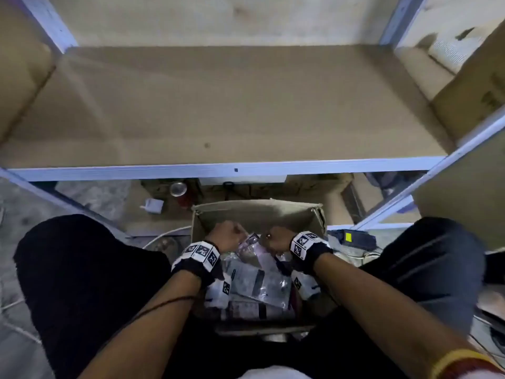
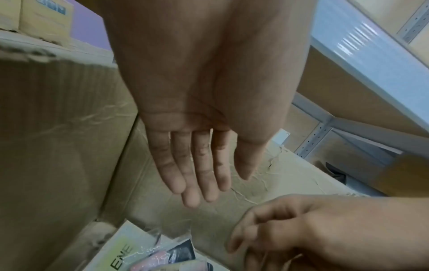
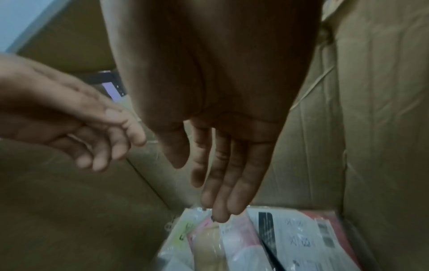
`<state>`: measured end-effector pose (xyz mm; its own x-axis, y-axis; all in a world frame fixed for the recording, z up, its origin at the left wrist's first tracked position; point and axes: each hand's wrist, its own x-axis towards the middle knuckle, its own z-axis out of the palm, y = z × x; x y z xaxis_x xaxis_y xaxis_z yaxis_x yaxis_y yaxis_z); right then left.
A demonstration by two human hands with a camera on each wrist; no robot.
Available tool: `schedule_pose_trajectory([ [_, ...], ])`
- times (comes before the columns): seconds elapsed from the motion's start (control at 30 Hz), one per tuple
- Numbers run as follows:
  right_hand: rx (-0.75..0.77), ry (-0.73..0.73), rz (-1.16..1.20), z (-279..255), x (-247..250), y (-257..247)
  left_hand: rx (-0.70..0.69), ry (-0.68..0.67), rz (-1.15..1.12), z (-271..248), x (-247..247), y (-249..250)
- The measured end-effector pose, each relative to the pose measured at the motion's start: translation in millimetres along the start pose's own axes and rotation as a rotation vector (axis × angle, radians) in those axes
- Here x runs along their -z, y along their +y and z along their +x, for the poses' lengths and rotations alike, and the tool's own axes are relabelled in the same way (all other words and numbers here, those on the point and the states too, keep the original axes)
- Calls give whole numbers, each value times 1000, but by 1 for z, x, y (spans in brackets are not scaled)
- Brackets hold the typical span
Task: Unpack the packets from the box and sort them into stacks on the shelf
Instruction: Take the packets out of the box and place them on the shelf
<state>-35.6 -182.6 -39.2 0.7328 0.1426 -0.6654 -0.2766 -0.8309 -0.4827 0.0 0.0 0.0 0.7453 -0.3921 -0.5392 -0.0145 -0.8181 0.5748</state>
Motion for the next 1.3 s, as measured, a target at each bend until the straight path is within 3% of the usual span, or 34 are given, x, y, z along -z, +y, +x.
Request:
schedule_pose_trajectory([
  [0.37,-145,-156,-246,43,-68,21,75,-36,-21,23,-14,-16],
  [0.67,-53,-47,-314,46,-105,30,71,-35,36,29,-28,-21],
  [0.87,-57,33,-468,48,-119,29,75,-19,-23,25,-26,-24],
  [1.17,-56,-115,-416,46,-116,30,70,-3,-9,21,-28,-26],
  [1.3,-40,-66,-426,45,-108,30,60,9,-9,21,-29,-25],
])
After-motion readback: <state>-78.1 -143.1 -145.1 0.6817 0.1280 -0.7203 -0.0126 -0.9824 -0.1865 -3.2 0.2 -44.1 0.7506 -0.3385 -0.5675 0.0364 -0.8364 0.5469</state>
